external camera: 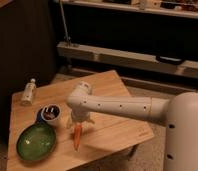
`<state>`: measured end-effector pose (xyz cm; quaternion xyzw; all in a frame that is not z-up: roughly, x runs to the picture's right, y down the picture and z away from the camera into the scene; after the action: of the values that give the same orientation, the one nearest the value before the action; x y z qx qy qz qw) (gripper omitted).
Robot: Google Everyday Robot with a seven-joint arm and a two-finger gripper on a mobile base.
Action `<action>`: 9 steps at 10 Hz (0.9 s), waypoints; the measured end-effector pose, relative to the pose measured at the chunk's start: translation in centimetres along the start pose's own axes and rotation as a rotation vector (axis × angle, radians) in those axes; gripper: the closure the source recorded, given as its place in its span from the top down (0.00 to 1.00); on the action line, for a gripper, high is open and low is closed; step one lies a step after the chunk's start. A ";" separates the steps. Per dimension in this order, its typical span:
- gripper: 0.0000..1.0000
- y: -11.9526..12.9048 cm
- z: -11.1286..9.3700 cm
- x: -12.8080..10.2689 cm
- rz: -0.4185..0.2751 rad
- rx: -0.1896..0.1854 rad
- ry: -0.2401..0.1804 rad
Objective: Place the pepper in the ceramic bowl
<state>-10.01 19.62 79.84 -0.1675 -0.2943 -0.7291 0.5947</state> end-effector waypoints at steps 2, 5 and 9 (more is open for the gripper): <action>0.80 -0.8 0.8 -0.5 -0.019 0.016 0.001; 0.80 -1.9 1.5 -0.9 -0.046 0.017 -0.008; 0.75 -2.3 2.4 -1.0 -0.037 0.009 -0.010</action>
<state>-12.23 22.11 80.57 -0.1629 -0.3039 -0.7378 0.5803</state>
